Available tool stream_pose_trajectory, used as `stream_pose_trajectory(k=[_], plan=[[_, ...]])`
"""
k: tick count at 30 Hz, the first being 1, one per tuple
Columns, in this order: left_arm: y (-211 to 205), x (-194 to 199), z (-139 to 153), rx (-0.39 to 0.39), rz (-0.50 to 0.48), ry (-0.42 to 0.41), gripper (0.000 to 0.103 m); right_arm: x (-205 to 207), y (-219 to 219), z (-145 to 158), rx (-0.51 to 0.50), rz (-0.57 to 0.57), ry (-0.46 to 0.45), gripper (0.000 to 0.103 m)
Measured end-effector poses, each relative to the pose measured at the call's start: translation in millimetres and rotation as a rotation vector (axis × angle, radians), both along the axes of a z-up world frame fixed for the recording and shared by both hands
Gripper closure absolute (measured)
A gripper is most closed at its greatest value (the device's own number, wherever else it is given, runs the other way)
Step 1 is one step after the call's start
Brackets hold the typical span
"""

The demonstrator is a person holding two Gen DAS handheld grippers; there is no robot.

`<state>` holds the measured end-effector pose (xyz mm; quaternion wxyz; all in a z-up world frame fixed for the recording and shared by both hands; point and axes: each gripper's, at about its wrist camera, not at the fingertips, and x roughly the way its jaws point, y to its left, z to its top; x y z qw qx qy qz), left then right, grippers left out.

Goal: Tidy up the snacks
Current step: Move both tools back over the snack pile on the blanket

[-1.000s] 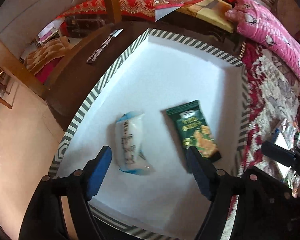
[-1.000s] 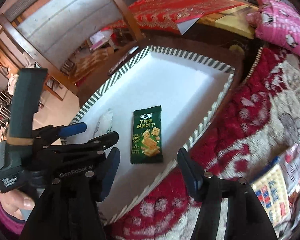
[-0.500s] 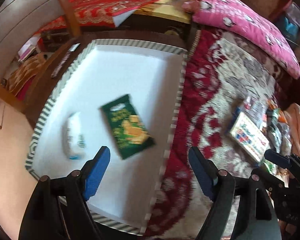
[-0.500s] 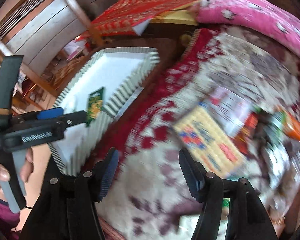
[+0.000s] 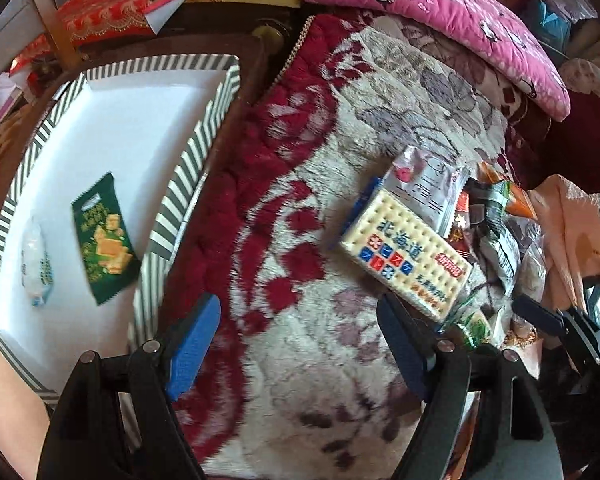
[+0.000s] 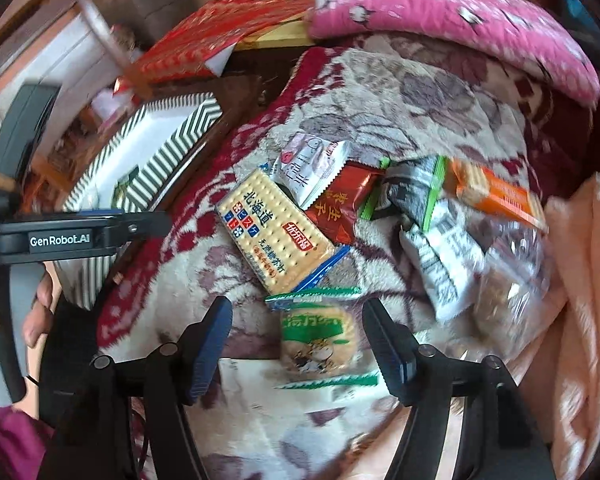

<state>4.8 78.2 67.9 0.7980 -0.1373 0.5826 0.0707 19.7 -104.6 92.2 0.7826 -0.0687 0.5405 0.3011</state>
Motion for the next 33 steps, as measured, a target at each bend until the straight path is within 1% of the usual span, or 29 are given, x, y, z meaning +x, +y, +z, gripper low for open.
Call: stream_pose_trajectory(k=[3, 7, 11, 12, 14, 17, 19, 21, 23, 28, 33], plan=[[0.0, -0.5, -1.5, 0.008, 0.0, 0.008, 0.023, 9.7, 15.5, -7.3, -0.012, 0.068, 0.005, 0.029], [14.3, -3.6, -1.7, 0.043, 0.017, 0.014, 0.023, 24.4, 46.4, -20.7, -0.077, 0.175, -0.019, 0.029], [35.0, -7.1, -3.5, 0.031, 0.059, 0.022, 0.023, 35.5, 73.0, -35.0, -0.139, 0.276, -0.026, 0.027], [38.5, -7.8, -4.2, 0.029, 0.066, 0.022, 0.023, 38.4, 80.1, -40.8, -0.164, 0.301, -0.015, 0.027], [43.3, -8.3, -6.0, 0.014, 0.07, 0.023, 0.023, 42.1, 86.8, -48.7, -0.191, 0.322, 0.005, 0.027], [43.0, -7.0, -7.7, 0.011, 0.07, 0.027, 0.023, 42.3, 94.8, -55.3, -0.205, 0.351, 0.002, 0.027], [41.4, -4.8, -8.0, 0.009, 0.067, 0.026, 0.023, 43.1, 92.0, -55.2, -0.193, 0.332, 0.011, 0.041], [39.6, -1.7, -7.5, -0.001, 0.061, 0.024, 0.023, 45.3, 82.4, -54.0, -0.152, 0.292, 0.036, 0.044], [36.7, 1.4, -5.8, 0.003, 0.048, 0.017, 0.023, 44.3, 67.7, -52.0, -0.141, 0.251, 0.031, 0.045], [23.7, 17.3, -4.3, 0.004, 0.006, -0.001, 0.023, 33.2, 23.5, -29.5, -0.071, 0.156, 0.012, 0.045], [6.5, 39.0, -3.8, -0.032, -0.021, -0.028, 0.023, 29.6, -24.7, -23.0, -0.027, 0.03, 0.029, 0.045]])
